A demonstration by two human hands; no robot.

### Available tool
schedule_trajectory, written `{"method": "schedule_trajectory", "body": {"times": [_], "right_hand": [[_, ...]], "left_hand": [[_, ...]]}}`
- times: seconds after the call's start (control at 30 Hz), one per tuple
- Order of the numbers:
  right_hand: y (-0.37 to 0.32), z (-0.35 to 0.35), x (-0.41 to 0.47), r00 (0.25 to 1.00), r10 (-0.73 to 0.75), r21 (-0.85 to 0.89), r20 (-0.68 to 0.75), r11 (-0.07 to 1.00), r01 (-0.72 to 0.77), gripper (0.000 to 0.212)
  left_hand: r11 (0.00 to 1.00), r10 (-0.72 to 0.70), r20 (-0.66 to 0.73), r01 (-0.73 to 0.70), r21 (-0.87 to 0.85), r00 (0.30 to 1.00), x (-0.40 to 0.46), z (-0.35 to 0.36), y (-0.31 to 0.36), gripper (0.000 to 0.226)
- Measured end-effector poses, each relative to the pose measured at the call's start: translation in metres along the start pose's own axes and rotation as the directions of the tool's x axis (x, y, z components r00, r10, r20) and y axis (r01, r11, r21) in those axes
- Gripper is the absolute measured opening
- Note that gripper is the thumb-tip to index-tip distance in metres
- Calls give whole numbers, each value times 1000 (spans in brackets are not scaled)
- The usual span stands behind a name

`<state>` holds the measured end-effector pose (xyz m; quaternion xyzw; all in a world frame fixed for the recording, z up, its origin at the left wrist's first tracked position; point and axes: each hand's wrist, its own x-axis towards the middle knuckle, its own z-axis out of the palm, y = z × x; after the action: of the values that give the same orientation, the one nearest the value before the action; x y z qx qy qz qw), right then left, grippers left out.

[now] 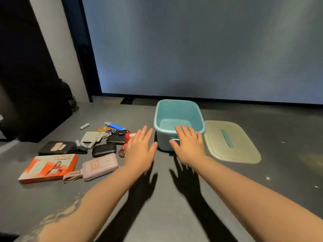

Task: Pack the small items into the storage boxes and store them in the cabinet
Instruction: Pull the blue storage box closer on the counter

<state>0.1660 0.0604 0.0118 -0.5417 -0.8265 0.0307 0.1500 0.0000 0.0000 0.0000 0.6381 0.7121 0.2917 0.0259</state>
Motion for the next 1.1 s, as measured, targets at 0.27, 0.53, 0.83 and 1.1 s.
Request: {"method": "schedule_trajectory", "body": {"times": [0.27, 0.53, 0.83, 1.1], "right_hand": [[-16, 46, 59, 989, -41, 30, -140, 998, 46, 28], [44, 27, -7, 979, -103, 359, -174, 919, 161, 20], [133, -24, -65, 982, -140, 311, -125, 934, 173, 17], [72, -17, -75, 953, -303, 204, -13, 932, 299, 44]], "left_hand": [[989, 111, 124, -98, -108, 986, 87, 32, -35, 47], [942, 324, 150, -305, -139, 934, 69, 34, -46, 46], [911, 409, 3, -408, -69, 913, 7, 32, -22, 32], [931, 360, -86, -363, -22, 929, -41, 31, 23, 30]]}}
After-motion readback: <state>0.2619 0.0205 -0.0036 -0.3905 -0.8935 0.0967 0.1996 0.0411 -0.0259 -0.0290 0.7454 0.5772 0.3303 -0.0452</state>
